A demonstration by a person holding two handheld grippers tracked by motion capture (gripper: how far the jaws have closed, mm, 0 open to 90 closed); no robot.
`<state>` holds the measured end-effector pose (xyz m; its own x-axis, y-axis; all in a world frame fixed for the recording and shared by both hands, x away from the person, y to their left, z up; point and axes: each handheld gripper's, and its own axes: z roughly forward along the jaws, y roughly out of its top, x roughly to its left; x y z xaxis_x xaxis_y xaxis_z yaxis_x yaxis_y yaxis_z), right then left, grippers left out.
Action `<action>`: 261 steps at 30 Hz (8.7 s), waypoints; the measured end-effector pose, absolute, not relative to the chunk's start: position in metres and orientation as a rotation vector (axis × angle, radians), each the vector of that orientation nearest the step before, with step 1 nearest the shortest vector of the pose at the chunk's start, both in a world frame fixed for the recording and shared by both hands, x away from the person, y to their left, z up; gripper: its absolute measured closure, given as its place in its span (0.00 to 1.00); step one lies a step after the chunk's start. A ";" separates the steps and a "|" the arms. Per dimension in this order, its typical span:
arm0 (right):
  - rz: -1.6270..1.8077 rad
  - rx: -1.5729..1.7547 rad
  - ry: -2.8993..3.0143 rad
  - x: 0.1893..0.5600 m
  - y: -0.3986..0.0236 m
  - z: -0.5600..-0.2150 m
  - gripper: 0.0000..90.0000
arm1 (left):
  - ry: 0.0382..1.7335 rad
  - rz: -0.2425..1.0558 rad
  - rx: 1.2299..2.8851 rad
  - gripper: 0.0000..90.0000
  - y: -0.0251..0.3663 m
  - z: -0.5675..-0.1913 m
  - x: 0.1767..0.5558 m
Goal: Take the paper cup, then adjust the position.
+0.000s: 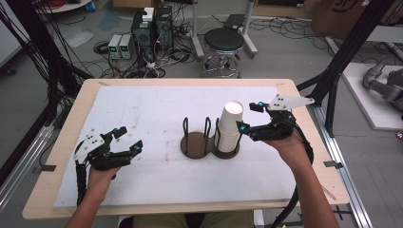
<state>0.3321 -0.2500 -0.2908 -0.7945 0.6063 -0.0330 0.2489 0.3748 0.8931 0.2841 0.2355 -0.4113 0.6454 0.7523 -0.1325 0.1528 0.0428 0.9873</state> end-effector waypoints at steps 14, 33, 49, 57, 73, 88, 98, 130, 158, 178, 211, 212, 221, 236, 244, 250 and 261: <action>1.332 0.794 2.336 0.358 -0.232 -0.291 0.21 | 0.797 0.532 1.495 0.17 0.235 -0.412 0.286; 1.289 0.841 2.404 0.375 -0.222 -0.300 0.36 | 0.797 0.531 1.502 0.17 0.232 -0.414 0.286; 1.335 0.818 2.368 0.371 -0.221 -0.277 0.37 | 0.789 0.516 1.494 0.17 0.232 -0.414 0.287; 1.401 0.802 2.308 0.367 -0.226 -0.255 0.38 | 0.784 0.507 1.498 0.17 0.231 -0.414 0.288; 1.455 0.744 2.183 0.333 -0.253 -0.218 0.39 | 0.763 0.500 1.488 0.17 0.228 -0.413 0.287; 1.409 0.776 2.268 0.286 -0.297 -0.261 0.40 | 0.690 0.475 1.498 0.17 0.222 -0.412 0.285; 1.411 0.754 2.355 0.283 -0.288 -0.296 0.40 | 0.597 0.440 1.541 0.17 0.211 -0.414 0.285; 1.486 0.552 2.496 0.278 -0.229 -0.320 0.39 | 0.394 0.232 1.605 0.17 0.169 -0.409 0.276; 1.542 0.449 2.573 0.281 -0.191 -0.329 0.39 | 0.198 0.116 1.677 0.17 0.083 -0.416 0.283; 1.621 0.464 2.579 0.281 -0.191 -0.329 0.39 | 0.174 0.064 1.682 0.23 0.062 -0.421 0.285; 1.279 0.217 2.693 0.283 -0.196 -0.322 0.21 | 0.085 0.124 2.182 0.33 0.056 -0.372 0.290; 1.257 0.193 2.701 0.284 -0.194 -0.322 0.21 | 0.081 0.124 2.192 0.33 0.055 -0.371 0.290; 1.116 0.088 2.788 0.288 -0.176 -0.326 0.21 | 0.054 0.113 2.263 0.33 0.052 -0.365 0.292; 1.009 0.014 2.877 0.290 -0.167 -0.336 0.36 | 0.021 0.086 2.304 0.32 0.047 -0.367 0.290; 1.055 0.056 2.881 0.290 -0.175 -0.339 0.36 | 0.076 0.092 2.172 0.20 0.052 -0.374 0.291; 1.125 0.128 2.848 0.292 -0.188 -0.341 0.36 | 0.082 0.099 2.078 0.20 0.062 -0.378 0.291; 1.233 0.253 2.791 0.290 -0.212 -0.350 0.36 | 0.156 0.092 1.883 0.20 0.081 -0.389 0.292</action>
<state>0.2899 -0.2116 -0.3496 -0.9831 0.1828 -0.0062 0.1185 0.6624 0.7397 0.2915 0.0806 -0.3893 0.9879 0.1541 -0.0148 0.0620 -0.3061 0.9500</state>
